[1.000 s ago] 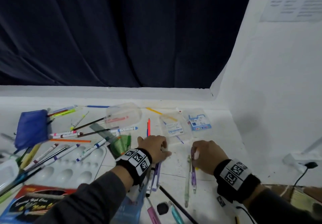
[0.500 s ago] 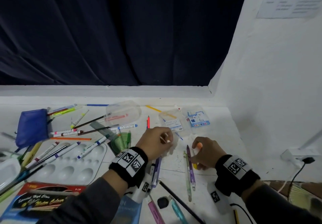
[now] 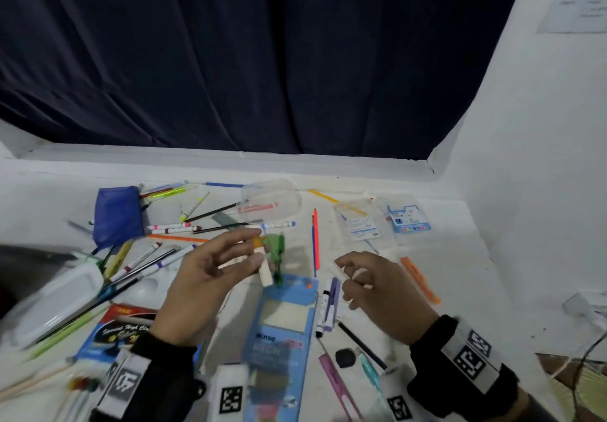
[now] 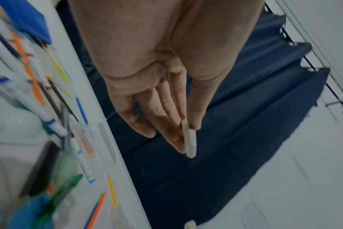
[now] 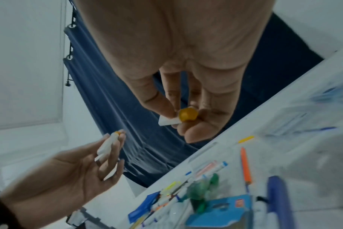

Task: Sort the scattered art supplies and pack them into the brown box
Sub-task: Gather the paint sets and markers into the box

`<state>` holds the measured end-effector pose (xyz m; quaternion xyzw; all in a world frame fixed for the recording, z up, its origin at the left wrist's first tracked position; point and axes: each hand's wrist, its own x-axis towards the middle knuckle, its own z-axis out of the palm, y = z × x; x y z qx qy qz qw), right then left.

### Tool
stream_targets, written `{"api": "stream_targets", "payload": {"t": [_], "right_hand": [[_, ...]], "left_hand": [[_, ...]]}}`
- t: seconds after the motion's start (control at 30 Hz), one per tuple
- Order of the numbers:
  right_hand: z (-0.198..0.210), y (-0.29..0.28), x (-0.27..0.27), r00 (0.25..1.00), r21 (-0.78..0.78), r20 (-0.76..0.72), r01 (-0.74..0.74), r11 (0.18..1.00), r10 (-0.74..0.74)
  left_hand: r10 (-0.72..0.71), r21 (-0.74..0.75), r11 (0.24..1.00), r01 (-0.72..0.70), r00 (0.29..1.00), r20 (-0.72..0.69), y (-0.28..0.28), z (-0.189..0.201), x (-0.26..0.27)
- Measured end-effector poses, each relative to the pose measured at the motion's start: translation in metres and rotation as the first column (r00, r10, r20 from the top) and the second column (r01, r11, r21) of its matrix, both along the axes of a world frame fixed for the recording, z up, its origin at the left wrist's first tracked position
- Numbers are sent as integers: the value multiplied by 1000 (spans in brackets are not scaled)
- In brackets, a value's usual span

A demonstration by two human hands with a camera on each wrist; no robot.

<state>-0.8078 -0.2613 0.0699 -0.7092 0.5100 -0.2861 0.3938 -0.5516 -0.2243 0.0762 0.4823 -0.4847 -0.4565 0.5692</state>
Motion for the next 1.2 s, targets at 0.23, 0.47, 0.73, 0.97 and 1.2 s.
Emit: {"api": "stream_targets", "payload": {"t": [0.23, 0.47, 0.73, 0.97, 1.2], "right_hand": [[-5, 43, 58, 987, -85, 151, -47, 995, 60], [-20, 87, 130, 976, 54, 212, -59, 997, 46], [-42, 129, 198, 996, 109, 73, 36, 993, -44], [-57, 147, 218, 973, -18, -231, -1, 1000, -3], [-63, 136, 225, 939, -50, -345, -19, 999, 0]], "left_hand": [[156, 57, 986, -154, 987, -29, 71, -8, 93], [112, 150, 981, -121, 991, 68, 113, -28, 159], [-191, 239, 961, 137, 958, 215, 124, -47, 188], [-296, 210, 950, 232, 887, 356, 122, -64, 165], [-267, 172, 963, 205, 785, 559, 116, -80, 149]]}}
